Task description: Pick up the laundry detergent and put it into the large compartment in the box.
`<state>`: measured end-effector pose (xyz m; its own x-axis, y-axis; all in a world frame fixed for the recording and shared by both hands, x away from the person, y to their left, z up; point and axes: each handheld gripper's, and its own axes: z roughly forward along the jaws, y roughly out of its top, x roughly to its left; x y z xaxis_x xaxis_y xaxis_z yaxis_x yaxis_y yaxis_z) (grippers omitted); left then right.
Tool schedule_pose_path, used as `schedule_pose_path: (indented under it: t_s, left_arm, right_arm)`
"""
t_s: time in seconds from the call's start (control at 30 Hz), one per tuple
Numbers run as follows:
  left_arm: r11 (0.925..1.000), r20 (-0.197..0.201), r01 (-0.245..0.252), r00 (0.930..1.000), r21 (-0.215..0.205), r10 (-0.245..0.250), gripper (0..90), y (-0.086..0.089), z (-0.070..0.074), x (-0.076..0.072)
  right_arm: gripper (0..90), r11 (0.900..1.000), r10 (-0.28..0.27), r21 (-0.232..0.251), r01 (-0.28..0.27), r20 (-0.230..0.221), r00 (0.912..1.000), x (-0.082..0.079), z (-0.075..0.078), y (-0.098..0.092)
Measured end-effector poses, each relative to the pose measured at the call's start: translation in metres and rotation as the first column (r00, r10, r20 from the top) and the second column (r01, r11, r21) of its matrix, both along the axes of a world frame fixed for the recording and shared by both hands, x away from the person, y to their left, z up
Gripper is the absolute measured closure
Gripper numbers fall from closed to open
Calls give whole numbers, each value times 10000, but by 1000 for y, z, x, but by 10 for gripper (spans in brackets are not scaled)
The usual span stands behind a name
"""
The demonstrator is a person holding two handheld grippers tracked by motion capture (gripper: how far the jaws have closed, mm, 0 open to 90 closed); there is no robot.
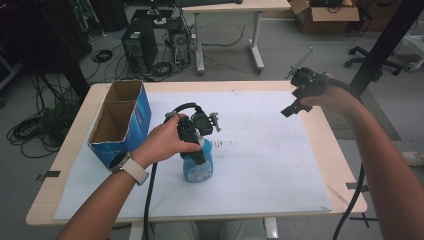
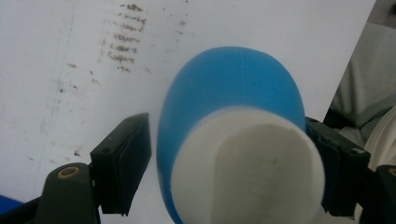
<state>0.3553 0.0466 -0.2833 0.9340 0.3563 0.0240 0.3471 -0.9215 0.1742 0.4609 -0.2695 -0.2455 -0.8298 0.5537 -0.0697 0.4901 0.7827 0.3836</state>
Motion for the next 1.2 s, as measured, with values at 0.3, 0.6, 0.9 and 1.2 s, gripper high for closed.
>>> schedule_pose_path:
  t_s: [0.3,0.6,0.9,1.2]
  left_arm:
    - [9999,3,-21,10000,-98,21,299,1,-1,1]
    - [9998,-131,-49,9999,-210,46,366,1,1,1]
    - [9985,-188,-501,9986,-207,497,370,7,12,0]
    - [9923,-138,-1210,9926,-255,1207,370,11,46,-7]
  right_arm:
    - [82,10000,2,10,-2,2,10000,0,0,-1]
    - [83,10000,-7,71,7,37,10000,-1,1,-1]
    - [83,10000,-47,74,47,44,10000,-3,3,-3]
    - [85,10000,-47,82,46,91,9999,-6,5,-5]
